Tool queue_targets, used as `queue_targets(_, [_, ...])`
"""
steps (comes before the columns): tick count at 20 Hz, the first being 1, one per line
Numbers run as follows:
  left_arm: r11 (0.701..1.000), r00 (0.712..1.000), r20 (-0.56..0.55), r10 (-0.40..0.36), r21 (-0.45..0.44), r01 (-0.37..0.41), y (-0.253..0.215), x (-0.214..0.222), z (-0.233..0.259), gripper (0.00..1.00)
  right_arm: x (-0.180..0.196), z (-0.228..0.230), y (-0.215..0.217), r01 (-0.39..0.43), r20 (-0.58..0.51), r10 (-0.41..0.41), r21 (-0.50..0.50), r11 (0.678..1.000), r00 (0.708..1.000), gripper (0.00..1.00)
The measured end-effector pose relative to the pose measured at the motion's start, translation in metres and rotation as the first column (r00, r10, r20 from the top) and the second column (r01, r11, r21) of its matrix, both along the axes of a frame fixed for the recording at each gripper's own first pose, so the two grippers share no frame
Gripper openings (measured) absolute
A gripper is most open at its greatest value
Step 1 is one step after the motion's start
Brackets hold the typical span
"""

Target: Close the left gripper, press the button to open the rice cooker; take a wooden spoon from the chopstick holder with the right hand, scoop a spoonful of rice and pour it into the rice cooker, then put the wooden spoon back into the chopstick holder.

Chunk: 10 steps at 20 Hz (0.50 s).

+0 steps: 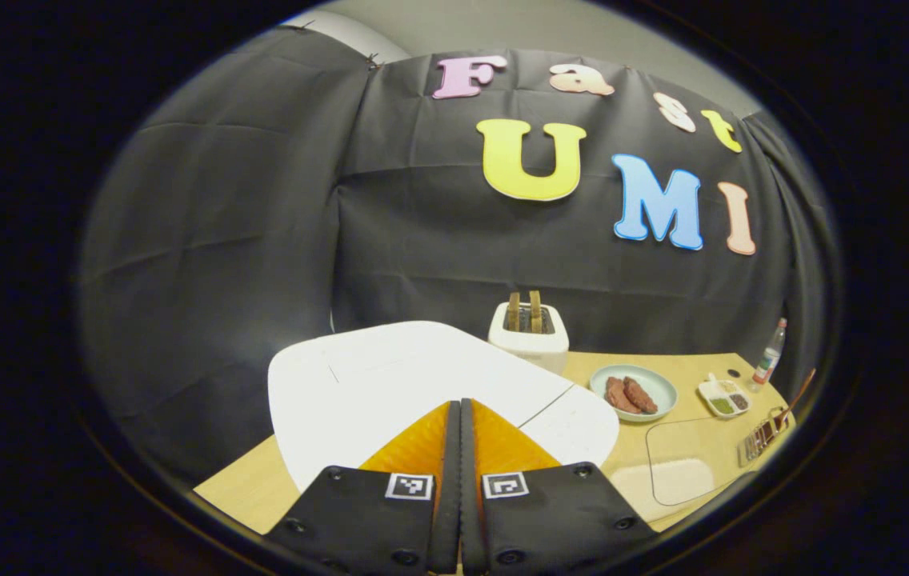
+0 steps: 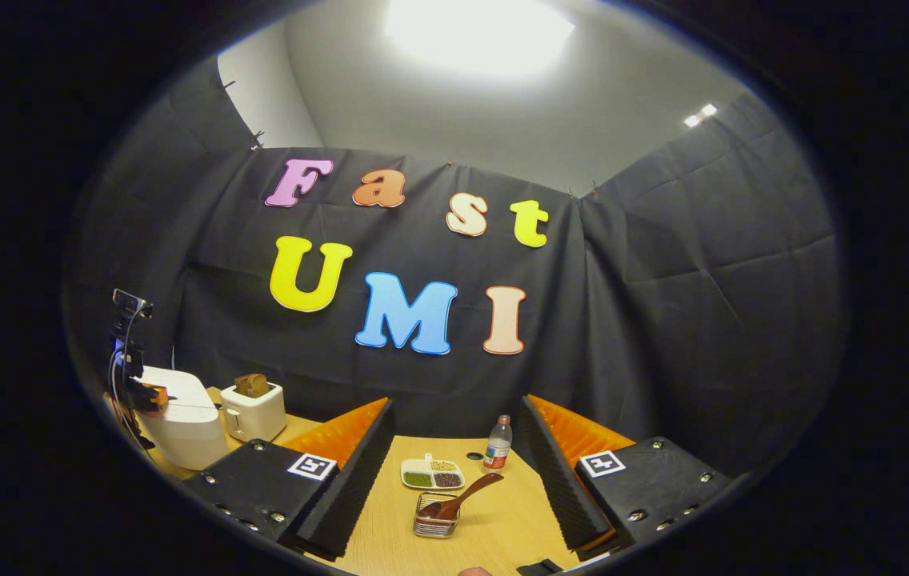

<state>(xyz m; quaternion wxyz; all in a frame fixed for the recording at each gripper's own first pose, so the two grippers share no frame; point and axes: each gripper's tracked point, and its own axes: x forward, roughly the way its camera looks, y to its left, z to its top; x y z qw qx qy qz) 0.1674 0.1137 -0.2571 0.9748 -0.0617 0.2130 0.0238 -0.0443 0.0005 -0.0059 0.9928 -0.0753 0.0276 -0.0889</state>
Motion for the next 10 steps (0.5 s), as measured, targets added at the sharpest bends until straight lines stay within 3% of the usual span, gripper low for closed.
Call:
queue_targets(3, [0.999,1.000,0.016,0.001,0.043,-0.001,-0.001,0.000,0.001,0.09,0.000,-0.001,-0.003,-0.005,-0.001,0.005,-0.003,1.000,1.000,0.95])
queue_targets(10, [0.998,0.999,0.021,0.045,0.034,-0.045,0.001,-0.001,0.011,0.09,0.000,-0.007,-0.008,-0.016,-0.005,0.016,0.021,1.000,1.000,0.95])
